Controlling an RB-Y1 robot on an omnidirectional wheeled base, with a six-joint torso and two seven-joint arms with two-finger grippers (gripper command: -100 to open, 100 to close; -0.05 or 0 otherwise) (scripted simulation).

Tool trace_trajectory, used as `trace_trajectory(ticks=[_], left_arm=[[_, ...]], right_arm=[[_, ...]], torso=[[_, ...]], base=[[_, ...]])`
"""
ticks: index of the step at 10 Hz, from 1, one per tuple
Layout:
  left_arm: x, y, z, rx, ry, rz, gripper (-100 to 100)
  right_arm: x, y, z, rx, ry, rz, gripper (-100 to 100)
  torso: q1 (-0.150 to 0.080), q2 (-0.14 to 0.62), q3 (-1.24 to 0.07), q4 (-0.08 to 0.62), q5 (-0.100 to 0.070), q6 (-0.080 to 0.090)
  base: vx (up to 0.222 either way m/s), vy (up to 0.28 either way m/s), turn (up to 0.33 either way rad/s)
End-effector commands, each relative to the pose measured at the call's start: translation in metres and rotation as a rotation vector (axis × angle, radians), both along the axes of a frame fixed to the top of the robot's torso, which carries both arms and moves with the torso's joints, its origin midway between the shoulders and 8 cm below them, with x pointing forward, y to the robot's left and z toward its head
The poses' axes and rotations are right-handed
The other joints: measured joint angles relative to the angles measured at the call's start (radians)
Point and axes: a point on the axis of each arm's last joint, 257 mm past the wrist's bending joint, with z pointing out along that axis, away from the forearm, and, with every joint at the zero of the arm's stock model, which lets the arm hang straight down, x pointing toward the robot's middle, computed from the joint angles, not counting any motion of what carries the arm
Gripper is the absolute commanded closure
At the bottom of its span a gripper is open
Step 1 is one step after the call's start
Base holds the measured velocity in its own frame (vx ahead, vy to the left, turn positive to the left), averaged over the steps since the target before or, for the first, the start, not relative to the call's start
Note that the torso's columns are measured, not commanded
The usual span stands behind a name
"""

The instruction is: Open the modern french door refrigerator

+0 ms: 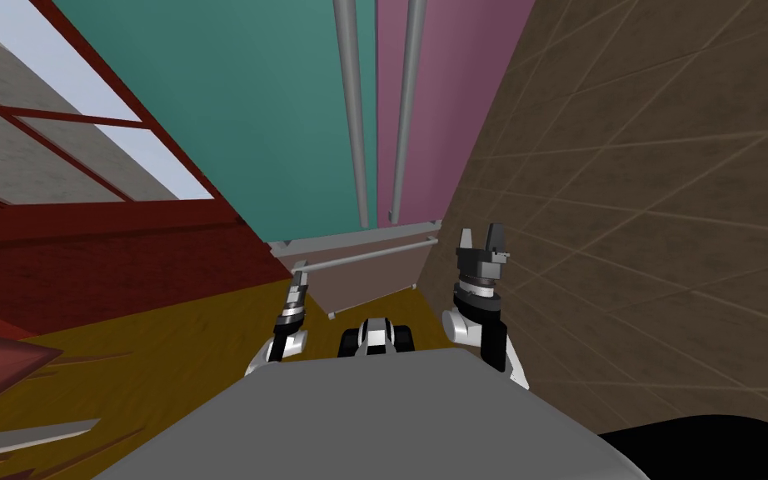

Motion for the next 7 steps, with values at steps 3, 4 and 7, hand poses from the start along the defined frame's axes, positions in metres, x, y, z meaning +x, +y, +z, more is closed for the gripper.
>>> trace_trajectory(ticks=[3, 4, 7], left_arm=[[-0.005, -0.006, -0.028, -0.065, 0.019, 0.02, -100], [-0.005, -0.006, -0.028, -0.065, 0.019, 0.02, -100], [-0.008, -0.02, -0.048, -0.133, 0.033, 0.032, -100]], right_arm=[[0.0, 0.0, 0.0, 0.0, 0.0, 0.0, 0], [0.0, 0.0, 0.0, 0.0, 0.0, 0.0, 0], [0.0, 0.0, 0.0, 0.0, 0.0, 0.0, 0]], torso=[[0.004, -0.007, -0.004, -0.003, 0.003, 0.004], [0.004, -0.008, -0.004, -0.003, 0.003, 0.003], [0.002, -0.007, -0.004, -0.002, 0.001, 0.001]], base=[[0.065, -0.002, 0.026], [0.037, 0.004, 0.017], [0.062, 0.003, 0.01]])
